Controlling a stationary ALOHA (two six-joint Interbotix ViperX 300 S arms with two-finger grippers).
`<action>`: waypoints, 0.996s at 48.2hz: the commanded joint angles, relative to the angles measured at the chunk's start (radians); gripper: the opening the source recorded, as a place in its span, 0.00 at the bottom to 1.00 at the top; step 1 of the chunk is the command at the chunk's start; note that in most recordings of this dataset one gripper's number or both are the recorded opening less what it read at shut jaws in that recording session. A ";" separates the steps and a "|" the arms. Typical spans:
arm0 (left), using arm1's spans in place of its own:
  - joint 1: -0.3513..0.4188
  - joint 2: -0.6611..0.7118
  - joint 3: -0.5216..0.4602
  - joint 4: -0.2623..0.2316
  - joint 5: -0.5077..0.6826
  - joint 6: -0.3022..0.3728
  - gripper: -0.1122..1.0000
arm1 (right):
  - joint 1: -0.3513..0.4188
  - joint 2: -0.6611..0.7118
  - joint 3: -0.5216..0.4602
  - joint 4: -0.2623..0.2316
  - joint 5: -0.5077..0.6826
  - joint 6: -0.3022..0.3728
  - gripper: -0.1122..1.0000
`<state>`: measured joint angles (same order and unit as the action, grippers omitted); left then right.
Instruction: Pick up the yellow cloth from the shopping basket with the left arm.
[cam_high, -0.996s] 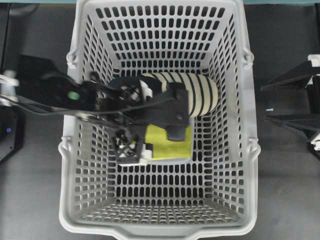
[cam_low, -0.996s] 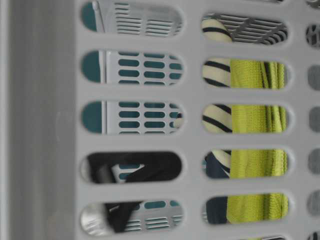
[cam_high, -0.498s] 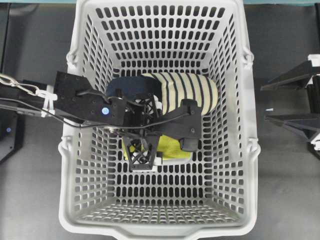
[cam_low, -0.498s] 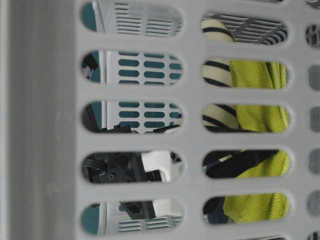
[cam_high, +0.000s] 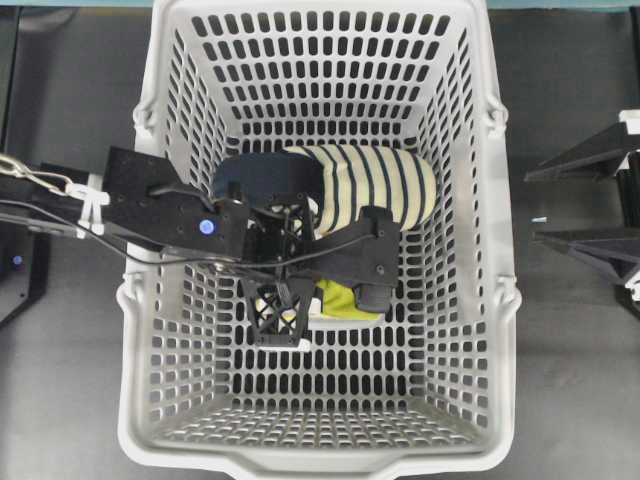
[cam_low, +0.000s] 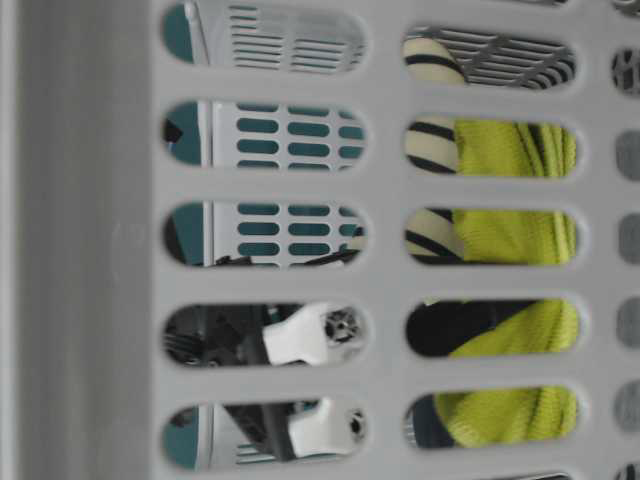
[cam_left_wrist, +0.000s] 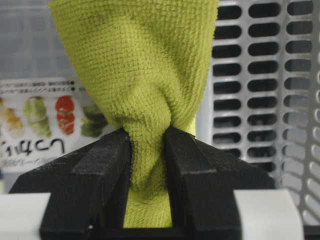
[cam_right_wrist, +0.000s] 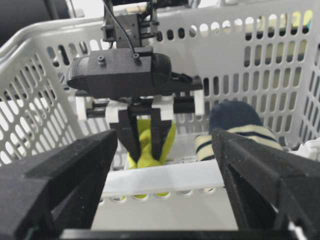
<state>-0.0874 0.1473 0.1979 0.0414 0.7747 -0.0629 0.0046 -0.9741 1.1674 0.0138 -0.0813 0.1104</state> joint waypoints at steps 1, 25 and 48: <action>0.008 -0.037 -0.046 0.003 0.038 0.000 0.27 | -0.002 -0.003 -0.005 0.002 -0.011 -0.002 0.76; -0.002 -0.061 -0.577 0.003 0.500 -0.003 0.27 | -0.002 -0.061 0.002 0.002 -0.021 0.002 0.76; 0.000 0.000 -0.742 0.002 0.634 -0.015 0.27 | -0.002 -0.067 0.006 0.003 -0.018 0.002 0.76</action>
<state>-0.0874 0.1657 -0.5200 0.0414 1.4082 -0.0736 0.0046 -1.0477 1.1812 0.0138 -0.0920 0.1104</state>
